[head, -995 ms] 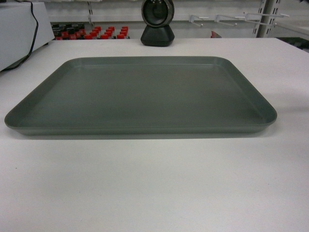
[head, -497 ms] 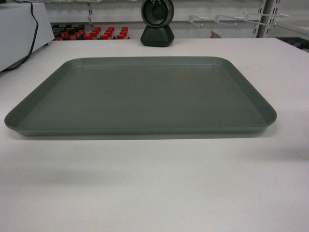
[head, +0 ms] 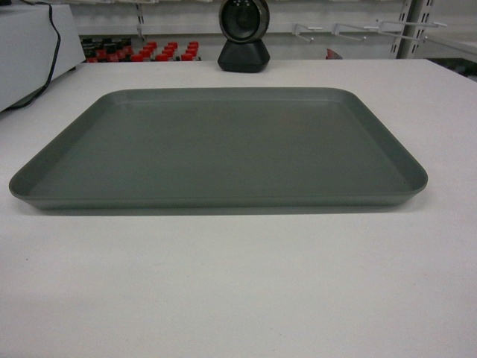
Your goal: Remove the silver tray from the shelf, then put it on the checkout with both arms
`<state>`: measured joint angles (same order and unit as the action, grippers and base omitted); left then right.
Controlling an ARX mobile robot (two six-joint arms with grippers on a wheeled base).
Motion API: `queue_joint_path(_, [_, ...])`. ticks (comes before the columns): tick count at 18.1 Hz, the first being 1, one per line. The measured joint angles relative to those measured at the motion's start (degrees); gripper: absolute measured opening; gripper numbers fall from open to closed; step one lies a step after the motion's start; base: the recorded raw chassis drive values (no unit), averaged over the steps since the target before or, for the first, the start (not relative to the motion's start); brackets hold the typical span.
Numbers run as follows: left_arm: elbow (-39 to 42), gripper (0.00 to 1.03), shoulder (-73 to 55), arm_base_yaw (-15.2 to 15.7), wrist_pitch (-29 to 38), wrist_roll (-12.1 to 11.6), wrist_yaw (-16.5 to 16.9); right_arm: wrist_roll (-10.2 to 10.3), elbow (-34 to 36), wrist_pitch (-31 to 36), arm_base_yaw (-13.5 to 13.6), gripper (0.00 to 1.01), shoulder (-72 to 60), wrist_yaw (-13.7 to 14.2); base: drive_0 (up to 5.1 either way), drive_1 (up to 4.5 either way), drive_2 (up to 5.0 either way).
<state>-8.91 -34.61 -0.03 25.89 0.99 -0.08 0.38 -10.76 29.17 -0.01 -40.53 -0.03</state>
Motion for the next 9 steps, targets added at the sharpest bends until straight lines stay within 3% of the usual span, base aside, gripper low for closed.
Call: queue_joint_path(9, [5.4,0.01,10.2,0.0,-5.2,0.0,0.0,0.0,6.4,-4.5,0.0,0.02,11.5,0.0,0.0,0.0,0.0])
